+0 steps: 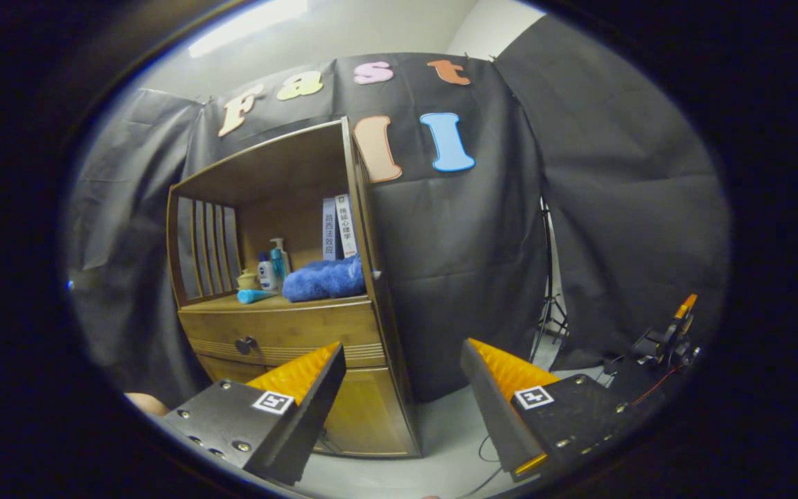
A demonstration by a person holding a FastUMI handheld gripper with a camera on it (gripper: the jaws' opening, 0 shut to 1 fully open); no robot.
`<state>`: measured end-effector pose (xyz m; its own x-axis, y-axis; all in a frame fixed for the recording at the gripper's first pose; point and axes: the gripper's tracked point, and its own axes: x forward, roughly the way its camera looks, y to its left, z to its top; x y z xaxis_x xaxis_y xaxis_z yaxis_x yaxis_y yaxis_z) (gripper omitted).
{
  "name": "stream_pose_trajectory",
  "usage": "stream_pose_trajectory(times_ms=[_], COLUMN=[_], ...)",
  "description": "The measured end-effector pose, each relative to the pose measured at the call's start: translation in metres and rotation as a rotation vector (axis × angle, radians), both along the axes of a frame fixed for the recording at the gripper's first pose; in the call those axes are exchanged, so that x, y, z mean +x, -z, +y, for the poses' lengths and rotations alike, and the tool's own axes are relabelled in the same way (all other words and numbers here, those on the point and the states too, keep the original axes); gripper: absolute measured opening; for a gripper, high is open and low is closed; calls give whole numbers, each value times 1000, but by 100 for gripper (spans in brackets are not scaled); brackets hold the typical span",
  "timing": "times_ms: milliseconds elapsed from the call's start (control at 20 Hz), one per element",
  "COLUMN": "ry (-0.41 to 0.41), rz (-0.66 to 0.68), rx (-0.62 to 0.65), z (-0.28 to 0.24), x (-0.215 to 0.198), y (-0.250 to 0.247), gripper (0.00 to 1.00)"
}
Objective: Pull open the drawer, take out the items inside it, and place them on the countertop above the cabinet.
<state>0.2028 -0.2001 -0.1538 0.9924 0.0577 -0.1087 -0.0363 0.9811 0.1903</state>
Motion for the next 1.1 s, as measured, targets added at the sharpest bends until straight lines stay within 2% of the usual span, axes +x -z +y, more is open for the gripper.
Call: stream_pose_trajectory(times_ms=[350,1100], ry=[-19,-7], rz=[-24,-59], rx=[-46,-28], z=[7,3], x=[-2,-8], y=[-7,-12], gripper=[100,100])
